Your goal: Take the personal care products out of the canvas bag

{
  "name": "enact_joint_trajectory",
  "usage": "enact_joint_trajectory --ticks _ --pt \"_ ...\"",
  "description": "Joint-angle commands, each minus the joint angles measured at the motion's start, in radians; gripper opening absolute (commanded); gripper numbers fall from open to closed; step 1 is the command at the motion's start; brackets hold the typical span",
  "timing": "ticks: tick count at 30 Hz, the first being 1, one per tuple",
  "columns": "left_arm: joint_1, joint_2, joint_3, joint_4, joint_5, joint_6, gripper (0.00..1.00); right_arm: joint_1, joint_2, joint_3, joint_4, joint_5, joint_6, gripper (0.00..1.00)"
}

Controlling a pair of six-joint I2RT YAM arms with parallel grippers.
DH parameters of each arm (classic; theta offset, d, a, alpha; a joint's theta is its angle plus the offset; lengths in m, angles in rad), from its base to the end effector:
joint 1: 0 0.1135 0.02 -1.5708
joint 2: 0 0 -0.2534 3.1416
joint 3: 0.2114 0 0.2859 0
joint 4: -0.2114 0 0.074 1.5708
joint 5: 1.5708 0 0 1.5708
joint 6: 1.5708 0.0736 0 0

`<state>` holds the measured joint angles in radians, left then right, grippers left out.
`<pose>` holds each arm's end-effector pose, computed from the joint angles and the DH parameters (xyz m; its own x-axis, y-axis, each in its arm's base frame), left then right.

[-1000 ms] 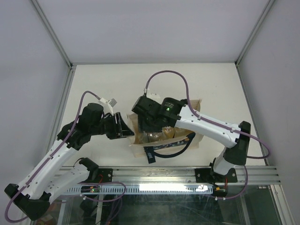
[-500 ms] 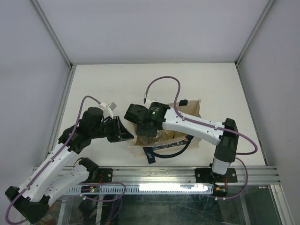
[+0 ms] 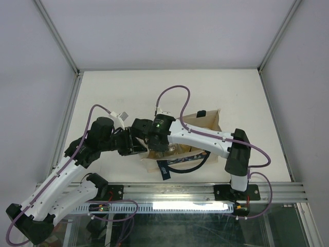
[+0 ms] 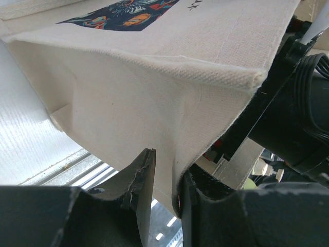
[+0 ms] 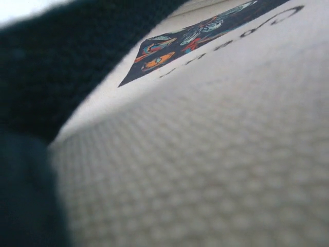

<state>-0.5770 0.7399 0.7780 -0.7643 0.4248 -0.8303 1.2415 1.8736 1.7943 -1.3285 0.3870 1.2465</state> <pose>0.1640 -0.1429 0.2613 -0.9330 -0.1952 -0.3024 0.0988 0.6691 -0.7365 0.1563 0.3715 0.2528 -0.9135 0.0413 -0.4047 0.0296 0.9989 0.0352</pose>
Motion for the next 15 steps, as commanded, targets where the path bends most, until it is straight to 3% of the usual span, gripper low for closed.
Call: enact_joint_trajectory --ticks 1,5,10,15 --pt "-0.007 -0.004 0.030 0.020 0.014 0.005 0.25 0.004 -0.033 0.080 -0.045 0.048 0.022 0.02" --pt "-0.007 0.011 0.046 0.021 0.004 0.035 0.27 0.004 -0.085 0.103 -0.058 0.040 0.017 0.00" --pt "-0.007 0.039 0.071 0.028 -0.015 0.041 0.37 0.004 -0.188 0.091 0.011 -0.001 -0.067 0.00" --pt "-0.007 0.035 0.066 0.056 -0.022 0.022 0.38 -0.001 -0.320 0.045 0.096 -0.024 -0.119 0.00"
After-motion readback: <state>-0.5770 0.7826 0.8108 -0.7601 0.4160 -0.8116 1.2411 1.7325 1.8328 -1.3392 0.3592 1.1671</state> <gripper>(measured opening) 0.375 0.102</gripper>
